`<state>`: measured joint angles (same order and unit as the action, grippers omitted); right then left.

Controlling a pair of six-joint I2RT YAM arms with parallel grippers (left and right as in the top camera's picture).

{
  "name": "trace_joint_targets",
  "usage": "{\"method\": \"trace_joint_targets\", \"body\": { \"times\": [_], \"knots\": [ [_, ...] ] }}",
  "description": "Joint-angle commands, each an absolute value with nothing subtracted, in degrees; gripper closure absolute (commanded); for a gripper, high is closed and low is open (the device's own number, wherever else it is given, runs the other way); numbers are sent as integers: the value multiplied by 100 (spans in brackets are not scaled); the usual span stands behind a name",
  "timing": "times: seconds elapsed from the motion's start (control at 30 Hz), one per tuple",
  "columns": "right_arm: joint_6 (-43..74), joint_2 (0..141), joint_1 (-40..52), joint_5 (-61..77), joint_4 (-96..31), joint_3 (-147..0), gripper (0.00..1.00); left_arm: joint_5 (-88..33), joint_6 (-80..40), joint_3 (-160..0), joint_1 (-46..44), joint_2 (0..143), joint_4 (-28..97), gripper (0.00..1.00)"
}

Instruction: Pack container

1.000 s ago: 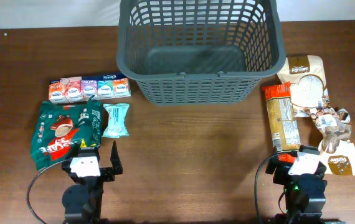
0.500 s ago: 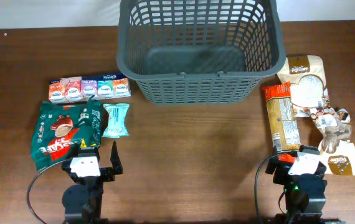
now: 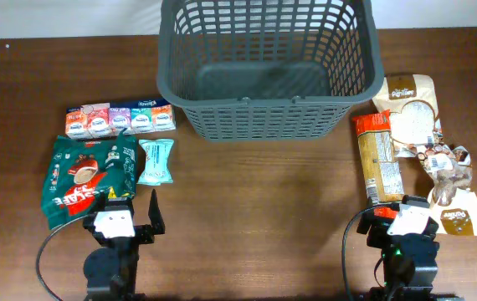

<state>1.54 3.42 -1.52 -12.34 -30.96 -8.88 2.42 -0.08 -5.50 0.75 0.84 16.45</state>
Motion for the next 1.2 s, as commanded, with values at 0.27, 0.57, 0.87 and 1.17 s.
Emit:
{"method": "trace_joint_targets", "body": {
  "times": [0.27,0.57,0.87,1.17],
  "knots": [
    [222,287,-200,-1223,-3085,-845,1,283,-43,-506,43,30,1616,1],
    [239,287,-200,-1192,-3070,-845,1,215,-45,-506,43,30,1603,1],
    [674,287,-196,786,-2687,-845,1,-646,-969,-784,43,303,1874,1],
    [913,307,-196,1522,-1717,-1107,1,-233,-510,-3081,215,2539,2152,1]
  ]
}}
